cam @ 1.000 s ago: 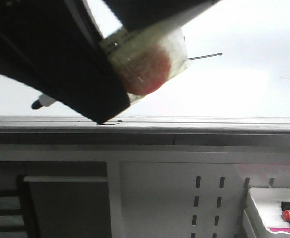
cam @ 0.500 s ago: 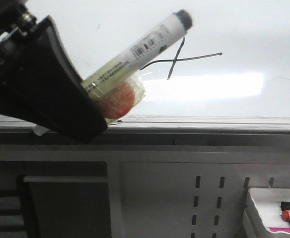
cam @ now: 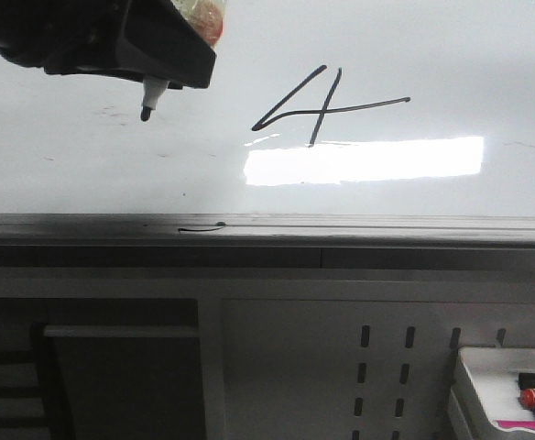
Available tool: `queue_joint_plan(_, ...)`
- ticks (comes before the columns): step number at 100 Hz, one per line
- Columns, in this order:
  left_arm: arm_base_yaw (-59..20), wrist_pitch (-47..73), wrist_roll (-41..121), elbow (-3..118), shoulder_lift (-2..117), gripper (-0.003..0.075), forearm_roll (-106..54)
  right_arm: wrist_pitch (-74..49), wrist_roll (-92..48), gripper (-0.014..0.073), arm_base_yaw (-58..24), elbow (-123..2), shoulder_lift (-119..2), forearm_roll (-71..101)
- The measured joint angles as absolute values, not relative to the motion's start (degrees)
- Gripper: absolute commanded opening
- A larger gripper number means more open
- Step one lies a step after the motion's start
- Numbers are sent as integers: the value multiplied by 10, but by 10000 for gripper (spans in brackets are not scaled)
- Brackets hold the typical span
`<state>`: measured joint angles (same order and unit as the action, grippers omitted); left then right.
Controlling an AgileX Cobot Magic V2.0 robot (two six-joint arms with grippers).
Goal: Write number 4 on whiteboard
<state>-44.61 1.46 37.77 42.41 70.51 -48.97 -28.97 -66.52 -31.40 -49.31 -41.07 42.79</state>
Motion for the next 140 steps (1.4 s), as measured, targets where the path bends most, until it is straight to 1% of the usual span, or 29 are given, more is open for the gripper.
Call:
queue_joint_plan(26,-446,-108,378,424,775,-20,-550,-290,-651,-64,-314,-493,-411,428)
queue_joint_plan(45,-446,-152,378,445,820,-20,-576,-290,-649,-64,-314,-491,-411,428)
queue_joint_plan(73,-445,-163,378,475,868,-20,-606,-291,-649,-64,-314,-461,-411,435)
queue_joint_plan(104,-420,-160,378,479,871,-20,-605,-289,-649,-64,-314,-458,-411,443)
queue_joint_plan(140,-418,-155,378,482,874,-20,-598,-273,-649,-64,-314,-458,-411,445)
